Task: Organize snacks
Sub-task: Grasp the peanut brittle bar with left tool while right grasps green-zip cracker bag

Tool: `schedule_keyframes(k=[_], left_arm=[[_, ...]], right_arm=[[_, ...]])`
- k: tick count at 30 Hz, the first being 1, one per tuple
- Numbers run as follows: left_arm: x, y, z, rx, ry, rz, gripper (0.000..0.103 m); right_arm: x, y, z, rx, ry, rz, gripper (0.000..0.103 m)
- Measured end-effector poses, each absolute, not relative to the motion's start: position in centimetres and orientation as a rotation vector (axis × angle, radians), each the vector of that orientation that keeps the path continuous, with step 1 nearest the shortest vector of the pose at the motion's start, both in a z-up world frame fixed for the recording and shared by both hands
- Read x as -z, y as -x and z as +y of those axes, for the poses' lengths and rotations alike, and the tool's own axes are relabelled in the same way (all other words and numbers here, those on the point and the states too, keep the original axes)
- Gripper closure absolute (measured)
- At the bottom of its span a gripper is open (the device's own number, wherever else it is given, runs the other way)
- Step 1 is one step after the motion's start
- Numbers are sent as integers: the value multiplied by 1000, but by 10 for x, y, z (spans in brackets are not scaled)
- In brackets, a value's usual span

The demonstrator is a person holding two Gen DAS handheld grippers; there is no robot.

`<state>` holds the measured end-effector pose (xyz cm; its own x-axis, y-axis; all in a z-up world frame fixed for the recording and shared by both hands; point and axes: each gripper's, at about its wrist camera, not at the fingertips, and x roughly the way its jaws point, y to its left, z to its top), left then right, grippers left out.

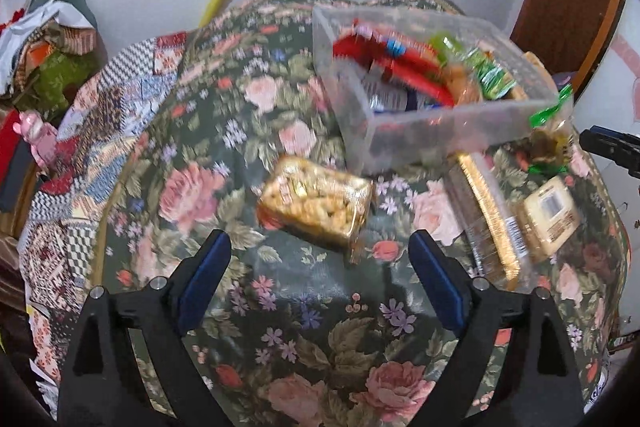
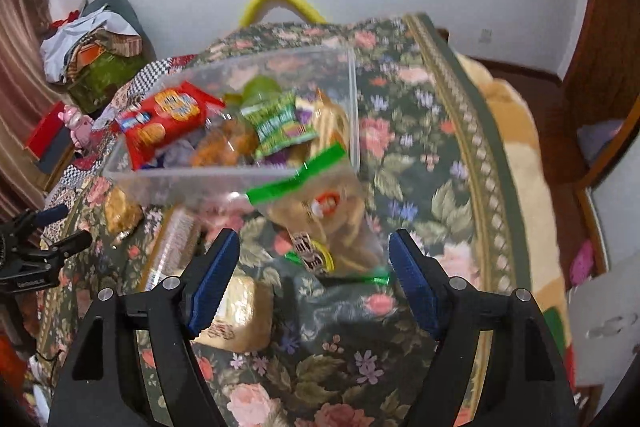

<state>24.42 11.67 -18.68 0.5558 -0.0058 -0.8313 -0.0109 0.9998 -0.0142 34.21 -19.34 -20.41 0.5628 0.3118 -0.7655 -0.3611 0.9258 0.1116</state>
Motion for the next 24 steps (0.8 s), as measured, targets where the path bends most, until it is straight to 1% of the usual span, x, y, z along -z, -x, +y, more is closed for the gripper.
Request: schedule_keyframes(k=[17,24], left_arm=[[238,-300,134,-18,71,1052,12],[243,-302,136,-20,96,1011,13]], right_arm=[[232,-359,-183,-370,107,900,29],[234,-362,-184,-358,110,877,29]])
